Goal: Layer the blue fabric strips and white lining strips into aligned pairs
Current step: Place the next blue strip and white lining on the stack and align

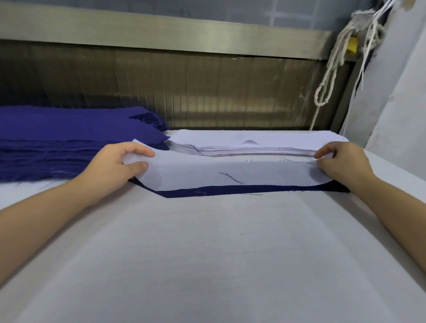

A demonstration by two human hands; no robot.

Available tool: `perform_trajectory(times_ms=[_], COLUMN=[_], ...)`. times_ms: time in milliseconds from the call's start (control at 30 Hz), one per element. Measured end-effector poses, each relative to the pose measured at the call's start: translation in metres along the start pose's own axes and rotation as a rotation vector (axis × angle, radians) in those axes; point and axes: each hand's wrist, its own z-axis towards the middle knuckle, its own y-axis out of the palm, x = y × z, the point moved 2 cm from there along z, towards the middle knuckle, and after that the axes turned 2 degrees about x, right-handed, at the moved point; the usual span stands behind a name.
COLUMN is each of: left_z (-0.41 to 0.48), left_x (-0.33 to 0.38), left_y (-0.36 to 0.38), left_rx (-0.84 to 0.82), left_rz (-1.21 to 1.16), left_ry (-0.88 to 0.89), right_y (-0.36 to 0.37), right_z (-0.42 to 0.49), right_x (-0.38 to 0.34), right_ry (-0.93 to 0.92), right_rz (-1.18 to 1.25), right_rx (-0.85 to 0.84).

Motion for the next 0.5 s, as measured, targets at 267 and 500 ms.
perform_trajectory(times_ms=[267,500], left_z=[0.0029,0.0006], left_x=[-0.0027,-0.0004], left_y=[-0.0024,-0.004], left_rx=[-0.053,-0.06], left_rz=[0.139,0.137], left_ry=[-0.044,-0.069], right_y=[-0.0001,0.0053], right_z=[-0.003,-0.0029], right_x=[-0.0022,-0.0032], right_ry=[-0.059,-0.157], right_rz=[0.04,0.073], right_rx=[-0.018,-0.082])
